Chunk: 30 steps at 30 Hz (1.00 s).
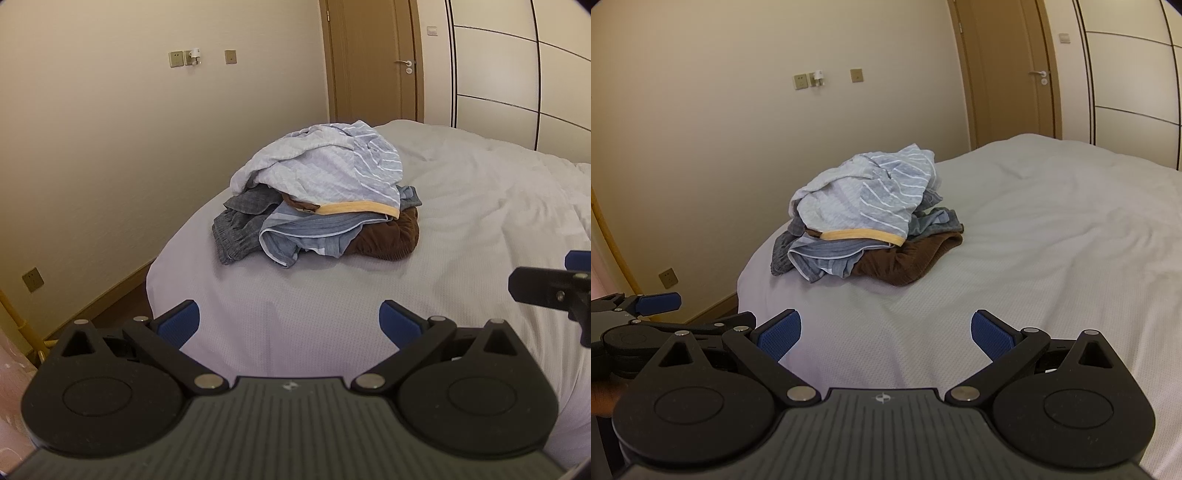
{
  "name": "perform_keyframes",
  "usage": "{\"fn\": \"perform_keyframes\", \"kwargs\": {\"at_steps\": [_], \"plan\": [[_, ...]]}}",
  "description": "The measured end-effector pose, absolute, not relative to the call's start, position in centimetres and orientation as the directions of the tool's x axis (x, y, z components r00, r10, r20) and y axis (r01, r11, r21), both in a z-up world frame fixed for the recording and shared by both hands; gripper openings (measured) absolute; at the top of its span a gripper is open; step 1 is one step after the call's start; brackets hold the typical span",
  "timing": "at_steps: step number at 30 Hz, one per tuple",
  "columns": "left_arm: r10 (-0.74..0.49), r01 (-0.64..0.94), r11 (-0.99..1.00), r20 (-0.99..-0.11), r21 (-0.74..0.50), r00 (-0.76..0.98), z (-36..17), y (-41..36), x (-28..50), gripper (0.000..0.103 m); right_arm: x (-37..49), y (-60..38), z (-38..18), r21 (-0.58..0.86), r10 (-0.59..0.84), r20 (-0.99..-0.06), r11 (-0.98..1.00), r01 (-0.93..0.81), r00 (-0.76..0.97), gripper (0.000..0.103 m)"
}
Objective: Fold clothes
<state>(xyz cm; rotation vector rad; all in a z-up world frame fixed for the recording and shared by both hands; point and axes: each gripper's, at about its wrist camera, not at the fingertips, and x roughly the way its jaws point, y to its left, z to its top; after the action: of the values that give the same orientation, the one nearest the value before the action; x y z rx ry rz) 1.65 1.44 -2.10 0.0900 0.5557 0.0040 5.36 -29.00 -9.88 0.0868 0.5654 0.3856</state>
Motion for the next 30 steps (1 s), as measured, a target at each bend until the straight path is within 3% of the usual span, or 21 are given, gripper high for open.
{"fn": "perform_keyframes", "kwargs": {"at_steps": [12,30], "plan": [[-0.046,0.017,0.998,-0.544,-0.059,0.838,-2.0,3.0,2.3,0.102,5.8,-29.0,-9.9,0.179,0.375,-0.511,0.927,-0.331,0.774,0.101],[0.049,-0.024,0.998,-0.538,0.053,0.842,-3.0,3.1,2.5,0.102,6.4,-28.8,-10.7,0.179,0.369,-0.527,0.929,-0.325,0.765,0.101]]}}
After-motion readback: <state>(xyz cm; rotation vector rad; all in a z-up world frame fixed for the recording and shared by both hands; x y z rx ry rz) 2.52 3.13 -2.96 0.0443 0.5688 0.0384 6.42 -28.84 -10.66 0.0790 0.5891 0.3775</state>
